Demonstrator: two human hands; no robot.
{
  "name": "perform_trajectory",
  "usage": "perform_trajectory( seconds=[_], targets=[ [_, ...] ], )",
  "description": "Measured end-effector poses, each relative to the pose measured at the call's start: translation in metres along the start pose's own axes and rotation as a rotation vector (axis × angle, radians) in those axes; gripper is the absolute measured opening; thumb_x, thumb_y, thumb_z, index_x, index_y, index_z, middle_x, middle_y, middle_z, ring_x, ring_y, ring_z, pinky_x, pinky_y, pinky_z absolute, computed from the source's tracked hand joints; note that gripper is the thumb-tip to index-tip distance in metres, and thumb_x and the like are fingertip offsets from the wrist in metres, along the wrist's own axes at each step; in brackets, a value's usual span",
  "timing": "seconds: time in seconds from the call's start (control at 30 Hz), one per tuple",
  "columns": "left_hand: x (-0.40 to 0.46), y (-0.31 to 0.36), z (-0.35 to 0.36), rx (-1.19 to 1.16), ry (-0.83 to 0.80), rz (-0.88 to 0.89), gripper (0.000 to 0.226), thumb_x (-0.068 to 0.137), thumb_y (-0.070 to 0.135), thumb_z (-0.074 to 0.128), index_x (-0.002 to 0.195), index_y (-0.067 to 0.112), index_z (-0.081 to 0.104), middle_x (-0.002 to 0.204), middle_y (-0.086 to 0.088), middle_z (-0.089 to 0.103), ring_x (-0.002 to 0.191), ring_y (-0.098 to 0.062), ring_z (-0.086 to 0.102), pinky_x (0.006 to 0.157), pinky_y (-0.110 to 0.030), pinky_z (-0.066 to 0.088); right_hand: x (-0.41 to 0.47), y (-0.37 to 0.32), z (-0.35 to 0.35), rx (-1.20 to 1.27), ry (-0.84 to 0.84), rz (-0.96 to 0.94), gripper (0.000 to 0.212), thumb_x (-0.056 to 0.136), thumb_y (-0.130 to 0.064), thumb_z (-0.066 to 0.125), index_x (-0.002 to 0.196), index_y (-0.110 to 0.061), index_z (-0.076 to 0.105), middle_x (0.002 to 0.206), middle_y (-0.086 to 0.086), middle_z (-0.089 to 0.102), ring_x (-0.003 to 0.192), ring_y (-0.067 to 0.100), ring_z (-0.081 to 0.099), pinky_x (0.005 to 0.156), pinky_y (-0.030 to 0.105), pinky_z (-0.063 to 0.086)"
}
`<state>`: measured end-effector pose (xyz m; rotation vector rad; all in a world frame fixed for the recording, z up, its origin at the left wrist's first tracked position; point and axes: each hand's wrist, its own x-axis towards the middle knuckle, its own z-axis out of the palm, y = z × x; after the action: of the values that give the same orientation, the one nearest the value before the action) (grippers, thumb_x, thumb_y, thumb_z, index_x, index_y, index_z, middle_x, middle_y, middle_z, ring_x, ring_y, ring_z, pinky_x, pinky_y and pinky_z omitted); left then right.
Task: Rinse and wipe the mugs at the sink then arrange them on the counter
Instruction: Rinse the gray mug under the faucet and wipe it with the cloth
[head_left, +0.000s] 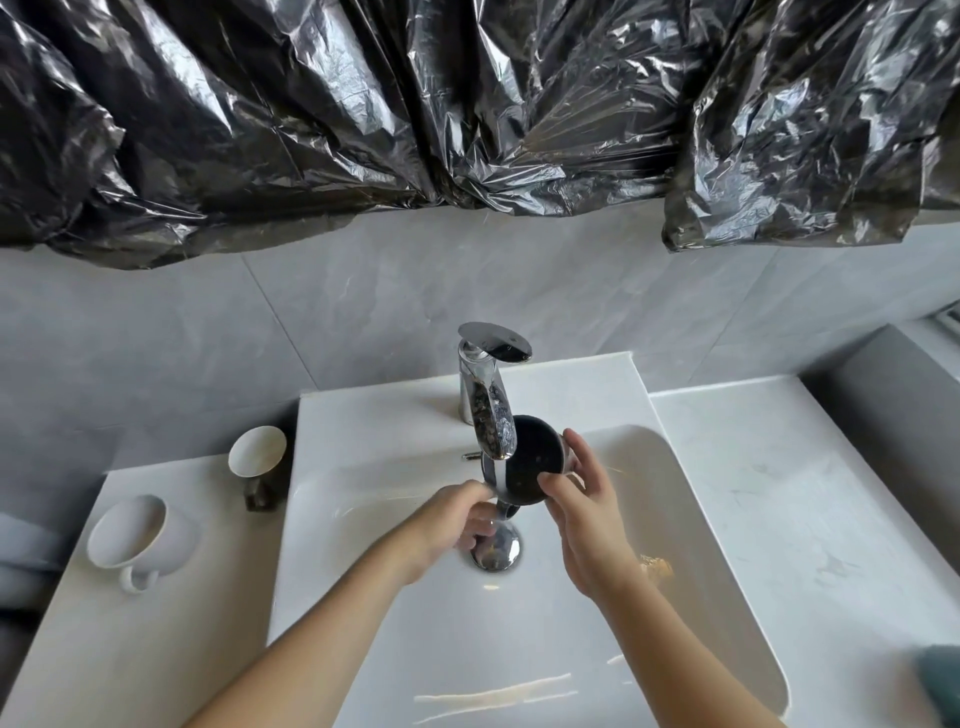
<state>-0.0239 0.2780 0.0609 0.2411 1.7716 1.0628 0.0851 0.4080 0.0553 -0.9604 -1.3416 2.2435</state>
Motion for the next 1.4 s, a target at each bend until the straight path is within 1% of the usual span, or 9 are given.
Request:
perform_trajectory(
  seconds=[0.2,0.33,0.5,0.67,0.83,0.97,1.17,1.3,1.4],
  targets=[
    [0.003,-0.004,0.020,-0.044,0.031,0.100,0.042,0.075,0.045,0.049,0.096,0.012,0.065,0.093,-0.004,0.071,0.088,-0.022,0.070,0.080,-0.032,0.050,-0.006,0.003,-0.009,-0.149,0.006,0.084,0.077,0.066,-0.020,0.074,0.138,-0.031,0.049,0.127,0.014,0.062,0.116,0.026,0.063,0.104,0.037,0.048],
    [0.006,-0.011,0.012,0.155,0.142,0.175,0.029,0.071,0.042,0.041,0.065,0.014,0.044,0.065,-0.006,0.041,0.064,-0.020,0.039,0.062,-0.042,0.041,-0.010,-0.005,-0.013,-0.423,-0.070,0.200,0.062,0.066,-0.050,0.075,0.126,-0.048,0.059,0.135,0.009,0.053,0.120,0.021,0.060,0.103,0.044,0.050],
    [-0.003,-0.011,0.008,0.155,-0.132,0.061,0.036,0.082,0.023,0.035,0.075,0.003,0.064,0.074,-0.017,0.070,0.068,-0.031,0.068,0.075,-0.035,0.057,-0.005,-0.031,-0.009,-0.580,-0.193,0.441,0.030,0.092,-0.043,0.054,0.110,-0.023,0.068,0.111,0.009,0.072,0.100,0.026,0.069,0.079,0.040,0.057],
    [0.003,-0.006,0.001,0.209,0.014,0.094,0.025,0.086,0.012,0.045,0.099,0.010,0.067,0.085,-0.017,0.073,0.082,-0.036,0.073,0.078,-0.045,0.061,-0.005,-0.035,-0.004,-0.681,-0.138,0.508,0.022,0.095,-0.038,0.055,0.097,-0.019,0.066,0.097,0.010,0.069,0.085,0.027,0.066,0.081,0.047,0.059],
    [0.007,-0.005,0.001,0.318,0.013,0.108,0.025,0.093,0.021,0.046,0.091,0.007,0.066,0.084,-0.016,0.074,0.070,-0.028,0.075,0.076,-0.049,0.061,-0.007,-0.037,-0.003,-0.762,-0.127,0.568,0.030,0.095,-0.046,0.054,0.093,-0.017,0.064,0.088,0.008,0.070,0.078,0.025,0.068,0.077,0.041,0.059],
    [0.010,-0.005,0.011,0.312,0.025,0.128,0.017,0.097,0.031,0.050,0.100,0.024,0.066,0.084,-0.003,0.073,0.066,-0.015,0.070,0.057,-0.023,0.055,-0.002,-0.039,-0.005,-0.858,-0.197,0.578,0.037,0.093,-0.052,0.053,0.094,-0.018,0.069,0.090,0.006,0.073,0.079,0.023,0.068,0.074,0.033,0.055],
    [0.005,-0.002,0.009,0.288,0.037,0.101,0.025,0.097,0.013,0.041,0.082,0.010,0.060,0.070,-0.010,0.070,0.051,-0.019,0.066,0.048,-0.025,0.050,0.001,-0.031,-0.007,-0.701,-0.192,0.510,0.047,0.094,-0.063,0.048,0.098,-0.022,0.072,0.092,0.004,0.078,0.087,0.024,0.074,0.074,0.034,0.059],
    [0.005,-0.007,0.001,0.232,0.021,0.016,0.025,0.092,0.004,0.038,0.083,0.003,0.061,0.077,-0.023,0.071,0.053,-0.023,0.065,0.048,-0.029,0.053,0.001,-0.006,-0.017,-0.529,-0.169,0.407,0.047,0.099,-0.053,0.047,0.111,-0.016,0.072,0.108,0.014,0.075,0.105,0.033,0.070,0.096,0.050,0.053],
    [0.004,-0.008,0.002,0.163,-0.015,-0.029,0.027,0.088,-0.001,0.035,0.085,0.004,0.062,0.071,-0.019,0.067,0.051,-0.022,0.061,0.047,-0.029,0.053,-0.002,0.007,-0.019,-0.385,-0.138,0.381,0.052,0.091,-0.055,0.056,0.119,-0.012,0.066,0.115,0.017,0.072,0.102,0.031,0.070,0.084,0.041,0.054]
  ],
)
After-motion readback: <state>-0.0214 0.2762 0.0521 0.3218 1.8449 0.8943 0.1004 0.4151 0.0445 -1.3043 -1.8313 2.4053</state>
